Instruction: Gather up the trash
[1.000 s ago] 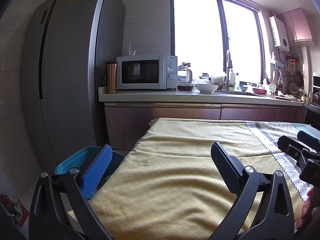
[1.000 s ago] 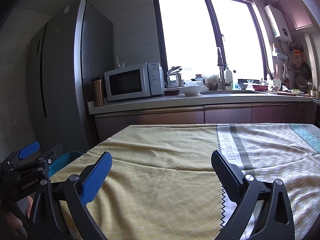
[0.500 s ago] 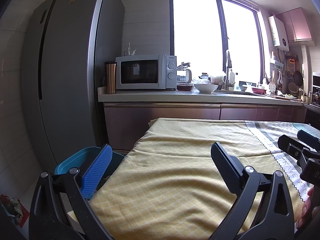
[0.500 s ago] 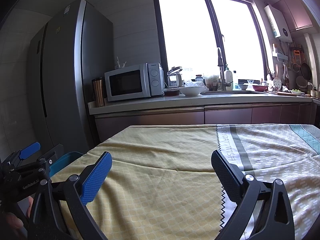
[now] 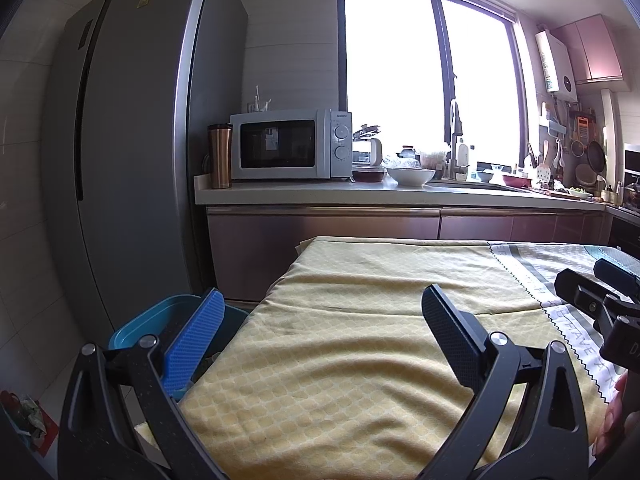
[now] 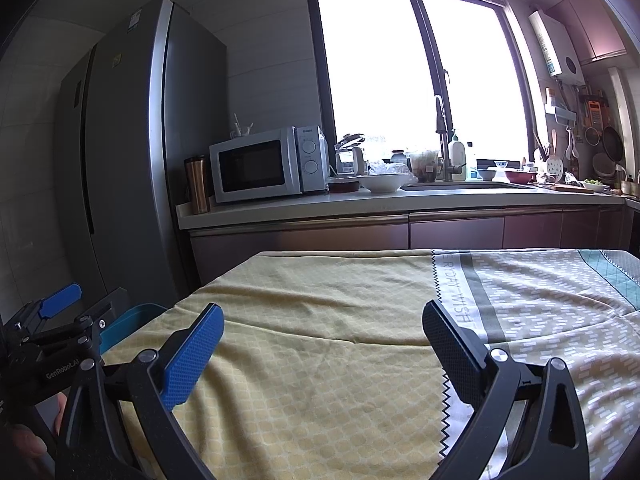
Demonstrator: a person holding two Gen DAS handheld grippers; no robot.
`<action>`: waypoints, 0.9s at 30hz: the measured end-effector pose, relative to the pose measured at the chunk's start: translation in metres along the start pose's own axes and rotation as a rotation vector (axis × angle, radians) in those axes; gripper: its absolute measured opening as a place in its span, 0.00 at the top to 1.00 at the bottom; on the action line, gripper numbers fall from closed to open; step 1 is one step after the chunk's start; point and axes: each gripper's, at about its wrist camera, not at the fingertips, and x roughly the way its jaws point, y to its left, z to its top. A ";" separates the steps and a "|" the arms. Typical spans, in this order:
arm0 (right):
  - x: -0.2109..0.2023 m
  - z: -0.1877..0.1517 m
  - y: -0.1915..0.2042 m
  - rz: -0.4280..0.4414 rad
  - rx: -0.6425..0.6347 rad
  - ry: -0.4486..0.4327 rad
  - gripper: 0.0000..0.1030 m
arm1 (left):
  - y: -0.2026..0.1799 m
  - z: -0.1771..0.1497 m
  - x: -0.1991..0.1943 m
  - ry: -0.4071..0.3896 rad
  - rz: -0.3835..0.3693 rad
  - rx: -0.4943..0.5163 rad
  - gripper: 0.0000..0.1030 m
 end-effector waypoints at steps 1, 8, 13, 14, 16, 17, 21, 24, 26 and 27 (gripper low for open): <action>0.001 0.000 0.000 -0.001 0.000 0.000 0.07 | 0.001 0.001 0.001 0.000 0.000 -0.001 0.06; 0.001 0.000 -0.001 -0.002 -0.002 0.003 0.07 | 0.001 0.001 0.001 0.002 -0.002 -0.001 0.06; 0.001 -0.001 -0.001 -0.002 -0.001 0.002 0.07 | 0.001 0.001 0.002 0.003 -0.003 -0.002 0.06; 0.001 -0.001 -0.001 -0.002 0.000 0.001 0.07 | 0.001 0.001 0.002 0.001 -0.003 -0.002 0.06; 0.001 -0.001 -0.001 -0.002 0.001 0.002 0.07 | 0.001 0.002 0.002 0.002 -0.003 -0.001 0.06; 0.001 -0.001 -0.001 -0.002 0.001 0.002 0.07 | 0.001 0.001 0.002 0.002 -0.004 0.000 0.06; 0.001 -0.001 -0.001 -0.002 0.002 0.001 0.07 | 0.001 0.001 0.002 0.003 -0.004 0.000 0.06; 0.001 -0.001 -0.002 -0.002 0.002 0.003 0.07 | 0.001 0.001 0.002 0.003 -0.003 -0.001 0.06; 0.001 -0.001 -0.002 -0.002 0.002 0.002 0.07 | 0.001 0.001 0.003 0.004 -0.004 -0.002 0.06; 0.001 -0.001 -0.002 -0.001 0.002 0.002 0.07 | 0.001 0.001 0.003 0.003 -0.004 0.000 0.06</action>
